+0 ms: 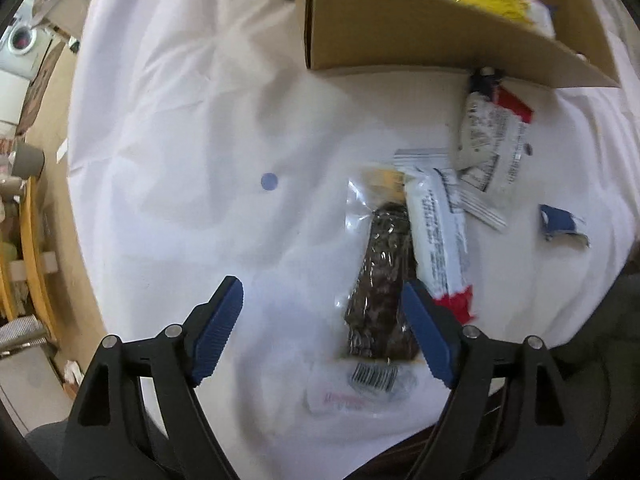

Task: Organize snacks
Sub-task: 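Grasp the dark vacuum-packed snack with the left gripper while the right gripper holds the blue bag, then carry both snacks over the box, lower them inside and open both grippers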

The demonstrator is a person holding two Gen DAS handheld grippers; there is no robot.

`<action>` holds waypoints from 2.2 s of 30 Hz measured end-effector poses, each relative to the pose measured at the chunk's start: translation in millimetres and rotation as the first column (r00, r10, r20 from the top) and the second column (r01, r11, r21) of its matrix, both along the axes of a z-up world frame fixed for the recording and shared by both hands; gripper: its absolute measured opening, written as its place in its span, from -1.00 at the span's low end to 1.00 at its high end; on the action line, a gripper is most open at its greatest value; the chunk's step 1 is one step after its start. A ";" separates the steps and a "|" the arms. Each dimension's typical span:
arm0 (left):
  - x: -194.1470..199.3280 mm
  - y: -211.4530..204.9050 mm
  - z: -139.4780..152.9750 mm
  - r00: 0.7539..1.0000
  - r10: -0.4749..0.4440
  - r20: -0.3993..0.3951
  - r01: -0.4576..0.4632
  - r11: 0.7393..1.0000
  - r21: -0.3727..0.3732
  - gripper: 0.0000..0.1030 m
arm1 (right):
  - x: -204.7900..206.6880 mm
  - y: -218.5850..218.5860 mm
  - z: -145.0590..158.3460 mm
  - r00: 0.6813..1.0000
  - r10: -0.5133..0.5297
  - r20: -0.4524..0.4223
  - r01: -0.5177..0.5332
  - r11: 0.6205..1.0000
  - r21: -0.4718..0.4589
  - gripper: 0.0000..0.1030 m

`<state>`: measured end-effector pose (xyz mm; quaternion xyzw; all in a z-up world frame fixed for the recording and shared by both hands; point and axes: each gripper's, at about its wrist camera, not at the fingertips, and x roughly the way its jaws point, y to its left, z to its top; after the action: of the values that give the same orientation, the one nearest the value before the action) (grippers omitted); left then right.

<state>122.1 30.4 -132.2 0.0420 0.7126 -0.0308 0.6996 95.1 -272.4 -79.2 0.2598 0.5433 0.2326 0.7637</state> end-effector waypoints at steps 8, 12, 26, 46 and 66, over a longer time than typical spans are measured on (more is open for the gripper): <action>11.3 -32.1 -2.1 0.997 -0.070 -0.014 0.070 0.997 -0.032 0.55 | -0.8 -2.3 -0.7 1.000 -0.011 -0.008 0.011 1.000 -0.012 -0.13; 12.0 -48.8 -8.1 0.996 -0.081 -0.027 0.080 0.996 -0.038 0.55 | -0.2 -1.7 -0.8 1.000 -0.011 -0.008 0.011 1.000 -0.013 -0.13; -27.5 -89.4 -3.7 0.992 -0.128 0.024 0.129 0.991 -0.047 -0.02 | 2.0 1.7 -1.9 1.000 -0.005 -0.003 0.004 1.000 -0.014 -0.13; -2.5 -2.3 151.9 0.911 0.128 0.393 -0.063 0.983 -0.173 -0.03 | 4.1 -20.3 27.0 0.993 -0.071 0.091 0.067 0.997 0.048 -0.13; 100.7 -53.4 122.2 0.844 0.033 0.535 0.039 0.992 -0.124 -0.01 | 105.2 -4.1 18.6 0.991 -0.062 0.122 0.068 0.996 -0.048 -0.13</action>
<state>222.8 -23.0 -10.0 0.0045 0.4855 -0.0652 0.8718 200.3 -276.5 -60.7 0.2428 0.4933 0.2084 0.8089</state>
